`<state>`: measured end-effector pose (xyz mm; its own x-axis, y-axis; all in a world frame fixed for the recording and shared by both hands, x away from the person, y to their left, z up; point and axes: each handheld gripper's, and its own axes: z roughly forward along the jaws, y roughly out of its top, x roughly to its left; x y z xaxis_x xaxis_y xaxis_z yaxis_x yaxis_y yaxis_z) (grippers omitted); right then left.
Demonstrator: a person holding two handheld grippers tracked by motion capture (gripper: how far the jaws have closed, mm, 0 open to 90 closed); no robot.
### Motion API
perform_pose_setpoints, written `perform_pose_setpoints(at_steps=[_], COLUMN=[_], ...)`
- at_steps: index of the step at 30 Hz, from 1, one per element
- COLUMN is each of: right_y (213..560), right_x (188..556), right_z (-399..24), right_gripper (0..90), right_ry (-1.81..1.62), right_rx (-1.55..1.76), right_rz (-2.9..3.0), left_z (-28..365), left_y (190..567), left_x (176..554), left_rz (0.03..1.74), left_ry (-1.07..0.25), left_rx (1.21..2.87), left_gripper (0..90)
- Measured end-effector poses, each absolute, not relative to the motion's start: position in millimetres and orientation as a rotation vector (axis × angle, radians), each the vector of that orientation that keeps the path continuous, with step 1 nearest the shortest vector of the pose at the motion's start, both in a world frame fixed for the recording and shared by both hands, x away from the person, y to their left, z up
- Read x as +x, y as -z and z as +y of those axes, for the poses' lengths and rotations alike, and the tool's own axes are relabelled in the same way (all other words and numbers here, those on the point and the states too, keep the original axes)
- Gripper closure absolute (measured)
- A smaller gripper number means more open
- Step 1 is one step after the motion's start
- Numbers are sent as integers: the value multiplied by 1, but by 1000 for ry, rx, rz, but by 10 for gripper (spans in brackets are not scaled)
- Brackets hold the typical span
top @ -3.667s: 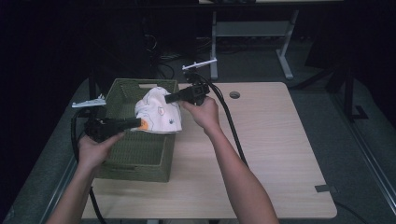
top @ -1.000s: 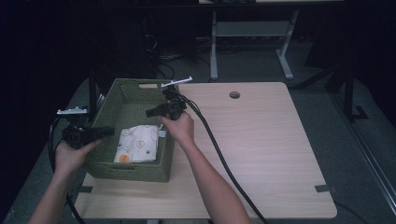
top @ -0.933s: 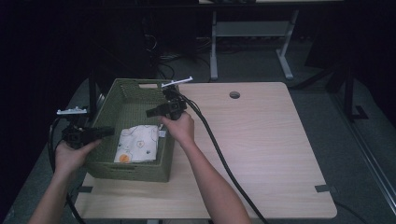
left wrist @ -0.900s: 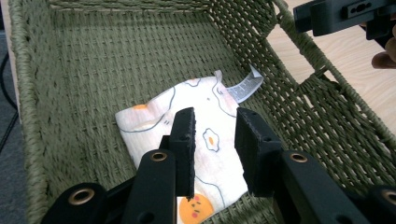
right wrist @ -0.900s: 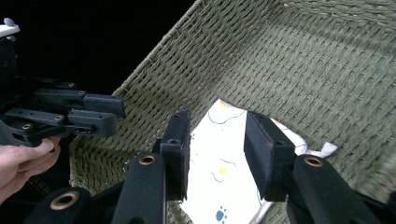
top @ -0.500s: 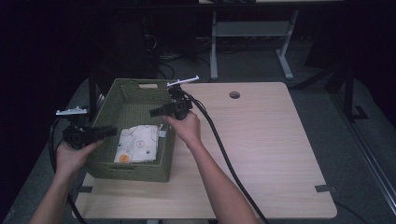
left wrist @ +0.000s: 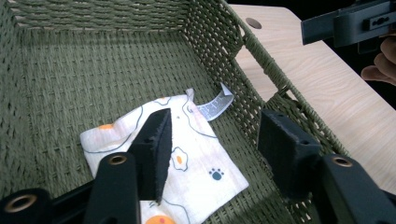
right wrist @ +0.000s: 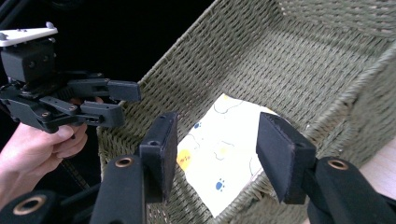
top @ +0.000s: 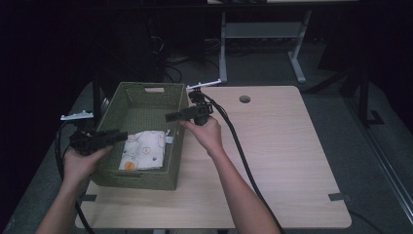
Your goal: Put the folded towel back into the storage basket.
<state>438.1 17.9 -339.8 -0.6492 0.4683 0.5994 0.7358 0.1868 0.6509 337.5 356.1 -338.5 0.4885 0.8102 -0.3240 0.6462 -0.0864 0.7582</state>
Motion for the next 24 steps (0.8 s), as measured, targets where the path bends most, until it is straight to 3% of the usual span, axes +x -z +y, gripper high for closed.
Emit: perform_pose_setpoints(at_steps=[24], right_y=[337], right_x=[427], right_z=[-53], right_gripper=[401], right_ry=[1526], right_rx=[-1184], right_rz=[-2172], left_z=[293], left_y=[325], left_x=[339], left_rz=[1170], left_ry=[-230], left_rx=[1832], left_gripper=[333])
